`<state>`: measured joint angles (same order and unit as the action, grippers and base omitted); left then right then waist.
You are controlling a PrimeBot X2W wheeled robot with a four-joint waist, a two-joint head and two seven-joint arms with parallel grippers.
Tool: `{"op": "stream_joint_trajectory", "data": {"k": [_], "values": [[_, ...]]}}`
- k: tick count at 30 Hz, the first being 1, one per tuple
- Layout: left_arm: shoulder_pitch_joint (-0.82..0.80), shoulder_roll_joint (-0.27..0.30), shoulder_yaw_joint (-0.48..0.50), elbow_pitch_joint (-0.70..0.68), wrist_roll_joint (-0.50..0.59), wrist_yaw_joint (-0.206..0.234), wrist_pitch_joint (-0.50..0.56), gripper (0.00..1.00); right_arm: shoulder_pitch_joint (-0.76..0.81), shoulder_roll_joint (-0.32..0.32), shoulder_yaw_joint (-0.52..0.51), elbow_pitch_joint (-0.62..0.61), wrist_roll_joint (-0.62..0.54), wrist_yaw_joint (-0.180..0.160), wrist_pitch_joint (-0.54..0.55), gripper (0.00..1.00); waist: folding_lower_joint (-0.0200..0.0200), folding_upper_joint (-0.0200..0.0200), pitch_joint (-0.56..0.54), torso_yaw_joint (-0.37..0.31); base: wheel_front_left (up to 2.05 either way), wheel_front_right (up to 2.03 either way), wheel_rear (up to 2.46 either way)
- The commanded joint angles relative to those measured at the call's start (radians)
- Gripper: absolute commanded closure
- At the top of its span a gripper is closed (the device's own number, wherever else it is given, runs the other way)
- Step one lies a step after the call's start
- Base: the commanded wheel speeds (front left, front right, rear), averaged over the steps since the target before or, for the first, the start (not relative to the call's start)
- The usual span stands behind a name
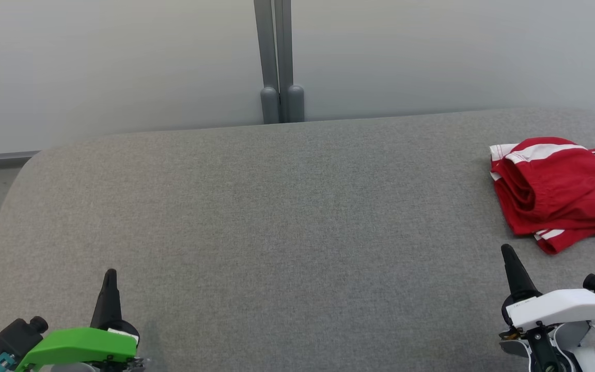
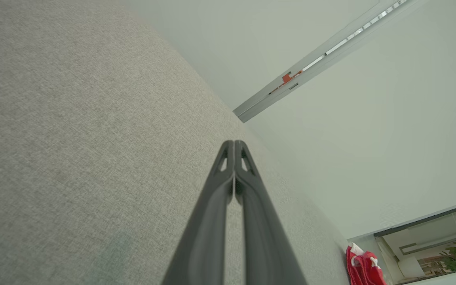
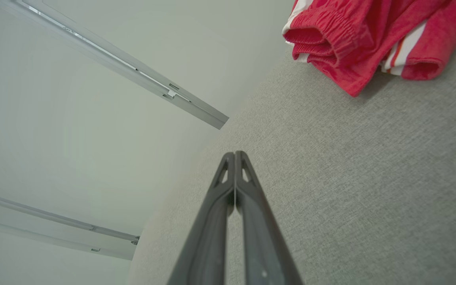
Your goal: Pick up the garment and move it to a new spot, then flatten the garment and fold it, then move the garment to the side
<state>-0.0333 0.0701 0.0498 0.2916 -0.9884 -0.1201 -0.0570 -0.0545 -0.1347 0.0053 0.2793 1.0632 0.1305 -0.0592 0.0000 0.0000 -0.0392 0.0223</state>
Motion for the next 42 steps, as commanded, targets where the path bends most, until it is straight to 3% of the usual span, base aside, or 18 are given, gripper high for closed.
{"op": "stream_joint_trajectory", "data": {"k": [1,42], "values": [[-0.029,0.0,0.007,-0.015,-0.028,-0.004,0.007,1.0,-0.028,0.0,-0.011,-0.016,0.029,0.0,0.008,1.0,0.0,0.0,0.001,0.0,0.0,0.0,0.0],[-0.066,-0.012,0.045,-0.037,-0.411,-0.01,0.114,1.0,-0.048,0.054,-0.082,-0.03,0.362,0.0,0.116,1.0,0.0,0.0,0.024,-0.013,0.0,0.0,0.0]]}}
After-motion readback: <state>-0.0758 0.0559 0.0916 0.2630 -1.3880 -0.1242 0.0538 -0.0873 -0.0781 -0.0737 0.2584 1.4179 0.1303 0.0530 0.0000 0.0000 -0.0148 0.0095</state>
